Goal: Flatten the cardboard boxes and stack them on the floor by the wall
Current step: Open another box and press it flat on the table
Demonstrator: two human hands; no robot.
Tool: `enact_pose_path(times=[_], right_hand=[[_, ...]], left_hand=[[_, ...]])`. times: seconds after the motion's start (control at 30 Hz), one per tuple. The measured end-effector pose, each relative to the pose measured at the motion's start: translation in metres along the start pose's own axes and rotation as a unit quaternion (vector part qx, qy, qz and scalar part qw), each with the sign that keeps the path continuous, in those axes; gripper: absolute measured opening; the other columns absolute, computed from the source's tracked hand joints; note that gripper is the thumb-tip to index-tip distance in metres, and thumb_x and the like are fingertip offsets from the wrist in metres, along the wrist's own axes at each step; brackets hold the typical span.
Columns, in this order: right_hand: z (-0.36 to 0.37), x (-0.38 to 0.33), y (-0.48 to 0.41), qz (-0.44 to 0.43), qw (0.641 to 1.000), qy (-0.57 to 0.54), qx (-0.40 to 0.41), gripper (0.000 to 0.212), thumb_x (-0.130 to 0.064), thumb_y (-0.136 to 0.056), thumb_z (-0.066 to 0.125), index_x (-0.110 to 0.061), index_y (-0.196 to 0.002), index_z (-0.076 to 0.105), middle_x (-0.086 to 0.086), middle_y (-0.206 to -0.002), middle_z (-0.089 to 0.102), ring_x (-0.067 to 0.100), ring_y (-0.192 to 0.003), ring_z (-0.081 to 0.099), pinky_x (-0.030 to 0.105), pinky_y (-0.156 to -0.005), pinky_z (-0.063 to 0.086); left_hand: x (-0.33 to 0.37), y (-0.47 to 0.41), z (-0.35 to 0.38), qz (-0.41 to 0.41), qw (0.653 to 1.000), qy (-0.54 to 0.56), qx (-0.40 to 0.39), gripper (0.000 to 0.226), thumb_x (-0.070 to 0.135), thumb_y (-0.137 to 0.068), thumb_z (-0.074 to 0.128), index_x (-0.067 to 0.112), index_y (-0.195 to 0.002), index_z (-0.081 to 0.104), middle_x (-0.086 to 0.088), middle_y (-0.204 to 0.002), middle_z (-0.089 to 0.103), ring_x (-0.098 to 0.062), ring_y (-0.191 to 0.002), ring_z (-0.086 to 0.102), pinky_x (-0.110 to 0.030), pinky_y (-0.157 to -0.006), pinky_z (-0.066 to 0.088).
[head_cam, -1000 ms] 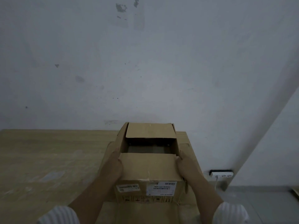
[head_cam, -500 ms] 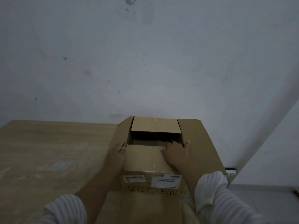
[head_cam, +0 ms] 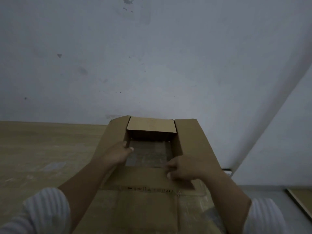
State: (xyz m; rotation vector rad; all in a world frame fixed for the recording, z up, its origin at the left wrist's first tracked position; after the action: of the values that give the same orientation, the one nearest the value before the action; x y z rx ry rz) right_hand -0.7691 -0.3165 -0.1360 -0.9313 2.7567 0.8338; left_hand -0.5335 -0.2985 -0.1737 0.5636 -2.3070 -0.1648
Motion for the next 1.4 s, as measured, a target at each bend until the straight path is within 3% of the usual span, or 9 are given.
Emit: enact_pose_path(times=[0.2,0.33,0.5,0.7,0.87,1.03,1.2,1.33,1.4], right_hand=[[0.036,0.003,-0.024,-0.016,0.989,0.072,0.126,0.046,-0.037,-0.088,0.051,-0.031,-0.133,0.043,0.007,-0.126,0.058,0.028,-0.112,0.055,0.037,-0.085,0.046],[0.013,0.018,-0.053,-0.022,0.985,0.107,0.134,0.050,-0.056,-0.090,0.038,-0.031,-0.132,0.048,0.008,-0.133,0.054,0.029,-0.119,0.050,0.042,-0.101,0.038],[-0.027,0.055,-0.111,0.002,0.966,0.175,0.193,0.059,-0.043,-0.094,0.043,-0.013,-0.144,0.032,0.010,-0.152,0.032,0.027,-0.140,0.026,0.042,-0.115,0.021],[-0.077,0.067,-0.157,-0.003,0.956,0.066,0.286,0.074,-0.032,-0.092,0.050,-0.009,-0.150,0.010,0.013,-0.159,0.008,0.032,-0.144,0.012,0.039,-0.116,0.018],[-0.106,0.079,-0.198,0.050,0.968,0.040,0.241,0.079,-0.033,-0.093,0.050,-0.015,-0.150,-0.002,0.005,-0.160,-0.012,0.034,-0.146,0.001,0.046,-0.116,0.016],[-0.100,0.088,-0.220,0.108,0.970,0.083,0.199,0.071,-0.034,-0.091,0.044,-0.021,-0.149,0.006,0.007,-0.158,0.009,0.036,-0.137,0.023,0.051,-0.109,0.027],[-0.094,0.090,-0.218,0.091,0.978,0.013,0.188,0.074,-0.035,-0.092,0.047,-0.017,-0.150,0.005,0.003,-0.160,0.002,0.032,-0.145,0.005,0.051,-0.114,0.017],[-0.072,0.110,-0.185,0.090,0.955,-0.134,0.249,0.072,-0.047,-0.090,0.048,-0.019,-0.148,0.016,0.003,-0.158,0.014,0.031,-0.141,0.022,0.049,-0.112,0.029],[-0.051,0.126,-0.160,0.114,0.932,-0.221,0.264,0.064,-0.054,-0.090,0.040,-0.020,-0.143,0.027,0.008,-0.152,0.026,0.033,-0.133,0.033,0.051,-0.107,0.034]], left_hand=[[0.002,0.016,0.036,0.040,0.958,-0.243,0.145,0.066,0.052,-0.097,0.020,0.015,-0.151,0.012,-0.011,-0.161,0.001,-0.031,-0.147,0.000,-0.047,-0.117,0.010],[0.001,0.007,0.031,0.031,0.958,-0.235,0.160,0.069,0.052,-0.096,0.024,0.014,-0.151,0.009,-0.013,-0.160,0.004,-0.031,-0.147,0.006,-0.046,-0.116,0.015],[-0.003,-0.013,0.007,-0.021,0.969,-0.168,0.181,0.072,0.046,-0.093,0.041,0.007,-0.149,0.015,-0.016,-0.156,0.021,-0.033,-0.141,0.024,-0.046,-0.111,0.029],[-0.008,-0.012,0.010,-0.015,0.965,-0.158,0.209,0.068,0.042,-0.093,0.042,0.011,-0.148,0.017,-0.013,-0.154,0.025,-0.031,-0.139,0.027,-0.045,-0.111,0.031],[-0.009,-0.015,0.011,-0.023,0.960,-0.170,0.219,0.069,0.045,-0.094,0.038,0.013,-0.150,0.014,-0.010,-0.157,0.021,-0.027,-0.142,0.023,-0.044,-0.113,0.029],[-0.015,-0.018,0.011,-0.023,0.958,-0.161,0.235,0.067,0.045,-0.094,0.037,0.015,-0.150,0.015,-0.007,-0.156,0.024,-0.024,-0.142,0.024,-0.042,-0.112,0.030],[-0.017,-0.018,0.007,-0.024,0.960,-0.142,0.242,0.062,0.043,-0.094,0.039,0.016,-0.148,0.023,-0.006,-0.153,0.031,-0.025,-0.137,0.034,-0.043,-0.108,0.036],[-0.029,-0.006,-0.007,-0.012,0.951,0.025,0.307,0.039,0.030,-0.094,0.048,0.011,-0.128,0.050,-0.013,-0.127,0.057,-0.033,-0.114,0.053,-0.037,-0.084,0.042],[-0.055,0.004,-0.011,-0.095,0.935,0.098,0.328,0.051,0.032,-0.092,0.053,0.008,-0.135,0.043,-0.018,-0.136,0.050,-0.036,-0.123,0.047,-0.044,-0.094,0.040]])
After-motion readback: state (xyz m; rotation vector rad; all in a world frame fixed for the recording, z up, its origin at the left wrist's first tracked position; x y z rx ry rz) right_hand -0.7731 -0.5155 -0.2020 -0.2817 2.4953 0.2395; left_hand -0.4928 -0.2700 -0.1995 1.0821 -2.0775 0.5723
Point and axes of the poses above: each hand's wrist, its own y-axis away from the middle knuckle, its own z-axis out of the palm, x = y × z, the point moved 8 cm from there along -y, towards the middle knuckle
